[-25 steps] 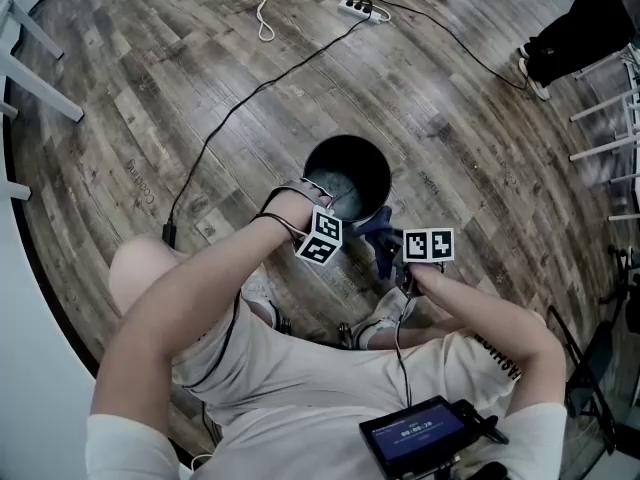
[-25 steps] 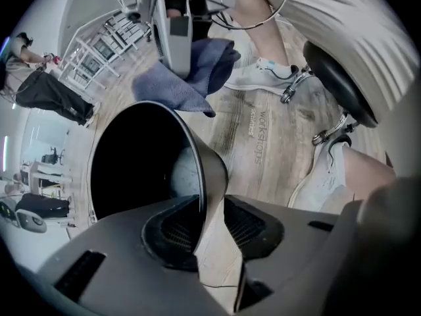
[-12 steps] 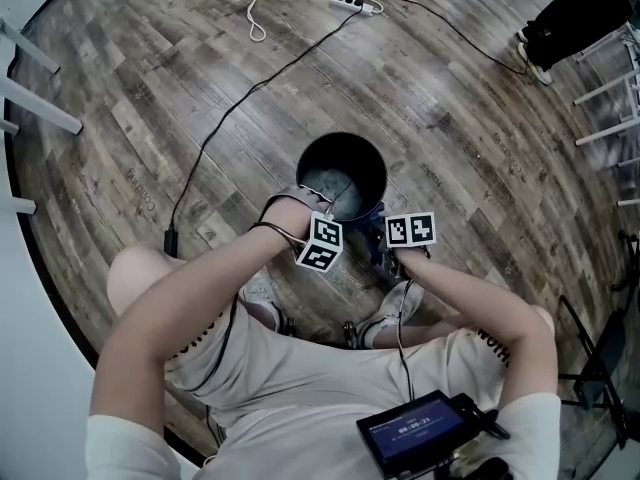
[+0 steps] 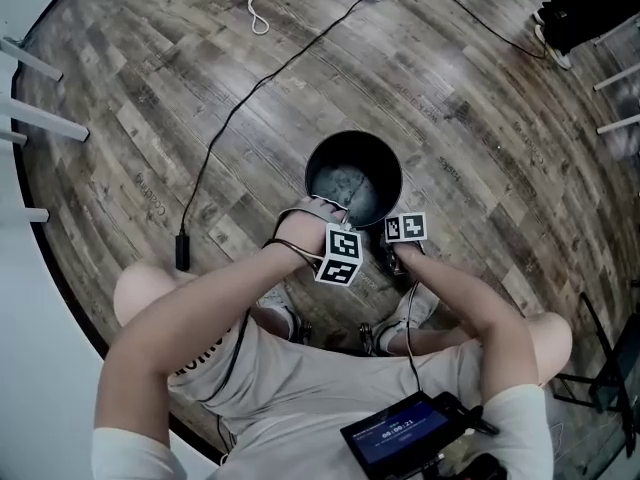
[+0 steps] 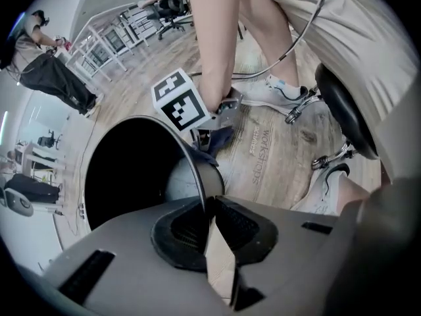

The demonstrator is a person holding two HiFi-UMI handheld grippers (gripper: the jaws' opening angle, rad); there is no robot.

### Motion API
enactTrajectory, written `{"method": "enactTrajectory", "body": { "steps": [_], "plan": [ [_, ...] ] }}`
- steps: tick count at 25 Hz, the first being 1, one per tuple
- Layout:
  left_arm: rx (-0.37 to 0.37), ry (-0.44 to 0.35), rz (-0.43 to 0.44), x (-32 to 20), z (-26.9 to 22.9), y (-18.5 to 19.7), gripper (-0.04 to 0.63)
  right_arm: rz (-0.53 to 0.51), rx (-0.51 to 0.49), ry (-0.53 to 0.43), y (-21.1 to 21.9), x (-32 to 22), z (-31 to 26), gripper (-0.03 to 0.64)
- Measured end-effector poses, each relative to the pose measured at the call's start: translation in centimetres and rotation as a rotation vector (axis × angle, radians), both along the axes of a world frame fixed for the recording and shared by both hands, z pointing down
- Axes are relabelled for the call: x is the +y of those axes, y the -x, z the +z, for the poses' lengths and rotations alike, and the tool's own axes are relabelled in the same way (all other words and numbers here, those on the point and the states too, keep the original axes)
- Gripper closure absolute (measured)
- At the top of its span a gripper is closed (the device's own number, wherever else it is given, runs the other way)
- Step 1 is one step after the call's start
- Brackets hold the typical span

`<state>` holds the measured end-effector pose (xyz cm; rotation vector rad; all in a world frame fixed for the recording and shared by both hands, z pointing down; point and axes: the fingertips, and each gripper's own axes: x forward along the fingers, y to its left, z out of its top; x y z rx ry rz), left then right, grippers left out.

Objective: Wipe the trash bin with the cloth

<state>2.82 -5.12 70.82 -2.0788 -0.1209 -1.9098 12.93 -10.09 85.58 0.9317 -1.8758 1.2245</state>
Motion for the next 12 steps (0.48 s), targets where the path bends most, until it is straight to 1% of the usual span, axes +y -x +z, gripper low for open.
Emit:
{"method": "enactTrajectory", "body": {
  "steps": [3,6,8,10,12],
  "plan": [
    [0.011,-0.004,0.002,-0.1,0.0,-0.2,0.551,0.032,0.022,0.021,-0.2,-0.4,2.5,0.551],
    [0.018,-0.010,0.005,-0.3,0.0,-0.4,0.551,0.074,0.019,0.039,-0.4,-0.7,3.4,0.551],
    [0.034,-0.005,-0.011,-0.6,-0.1,-0.7,0.551,0.091,0.034,0.049,-0.9,-1.2,2.7,0.551],
    [0.061,0.021,-0.027,-0.4,-0.3,-0.8,0.549,0.077,0.040,0.061,-0.9,-1.1,0.9,0.551],
    [0.073,0.054,-0.025,0.5,-0.4,-0.2,0.543,0.054,0.033,0.069,-0.9,-0.3,-1.5,0.551]
  ]
}}
